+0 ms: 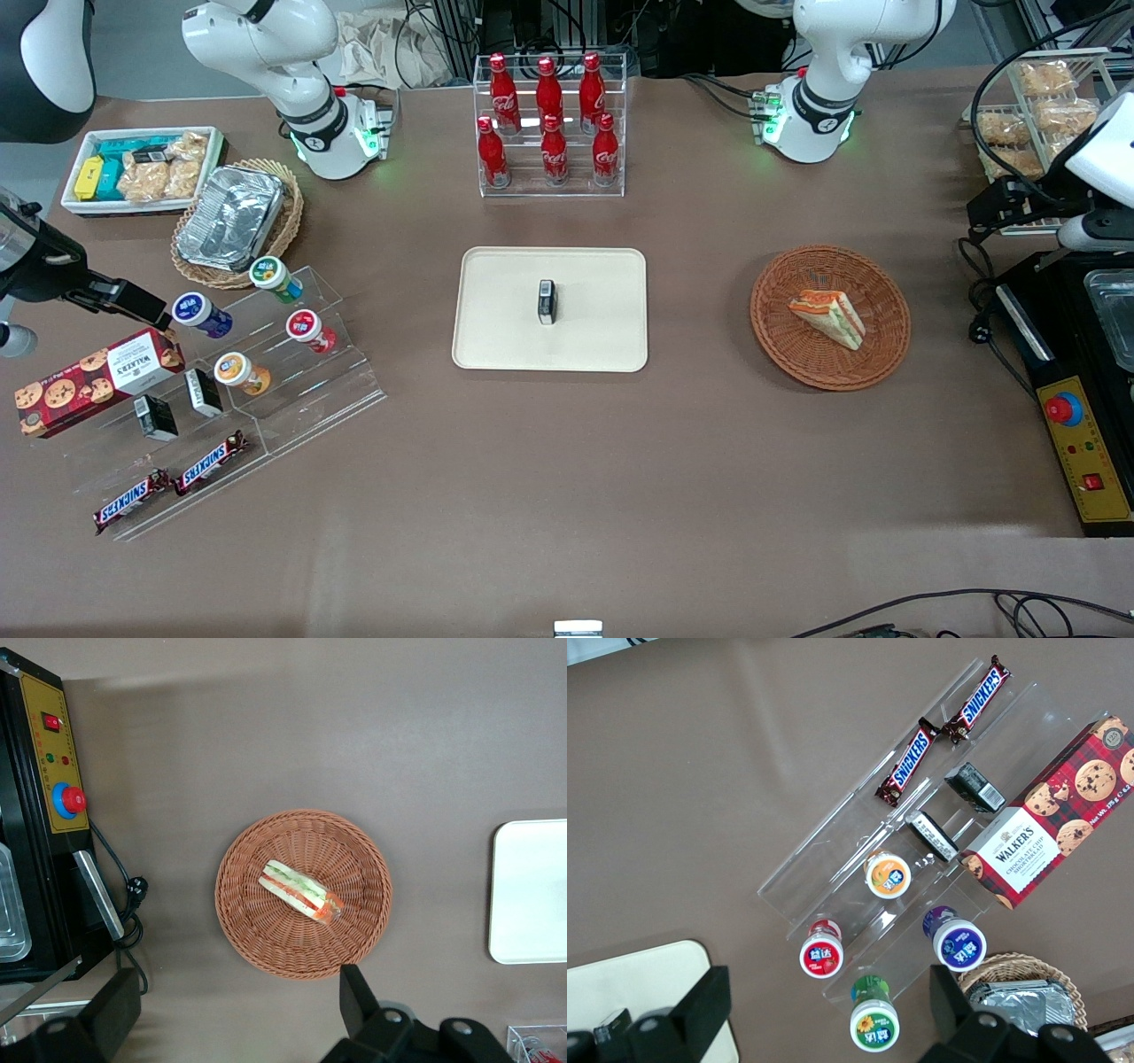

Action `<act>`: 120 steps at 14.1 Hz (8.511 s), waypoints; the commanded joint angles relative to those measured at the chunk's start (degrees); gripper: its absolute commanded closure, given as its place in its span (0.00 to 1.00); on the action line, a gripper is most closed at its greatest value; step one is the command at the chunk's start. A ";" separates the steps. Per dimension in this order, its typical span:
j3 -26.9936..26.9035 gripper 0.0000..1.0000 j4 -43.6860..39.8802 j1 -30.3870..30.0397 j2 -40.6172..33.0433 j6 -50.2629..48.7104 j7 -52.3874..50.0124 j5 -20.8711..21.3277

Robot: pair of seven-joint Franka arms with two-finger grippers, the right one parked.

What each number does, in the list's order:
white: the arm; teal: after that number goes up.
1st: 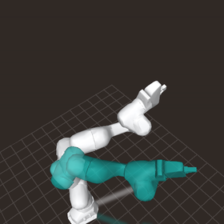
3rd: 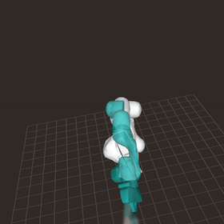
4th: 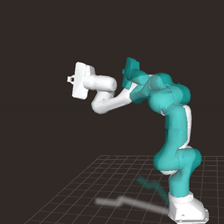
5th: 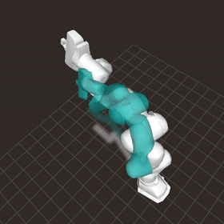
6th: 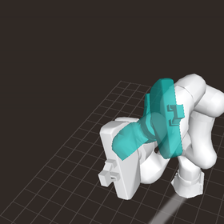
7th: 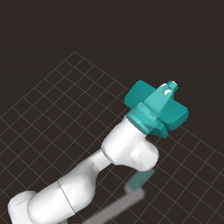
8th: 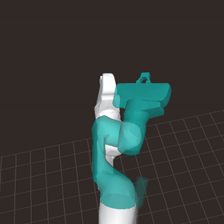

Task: Place sandwich from basket to tray

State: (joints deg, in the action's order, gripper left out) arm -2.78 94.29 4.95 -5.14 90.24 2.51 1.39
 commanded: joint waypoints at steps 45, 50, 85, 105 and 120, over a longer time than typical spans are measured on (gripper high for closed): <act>4.01 0.00 47.91 0.24 1.79 49.59 -64.65 -0.86; 4.01 0.00 50.37 1.03 4.34 54.50 -65.53 -0.60; 16.57 1.00 21.82 1.12 -6.82 4.50 -26.77 -2.01; 20.01 1.00 12.93 23.08 21.21 32.35 -44.96 -0.86; 18.26 0.00 16.01 24.85 28.87 40.80 -44.52 4.58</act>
State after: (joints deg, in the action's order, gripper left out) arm 16.90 110.07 29.63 25.33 131.22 -41.51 4.52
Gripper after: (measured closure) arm 0.586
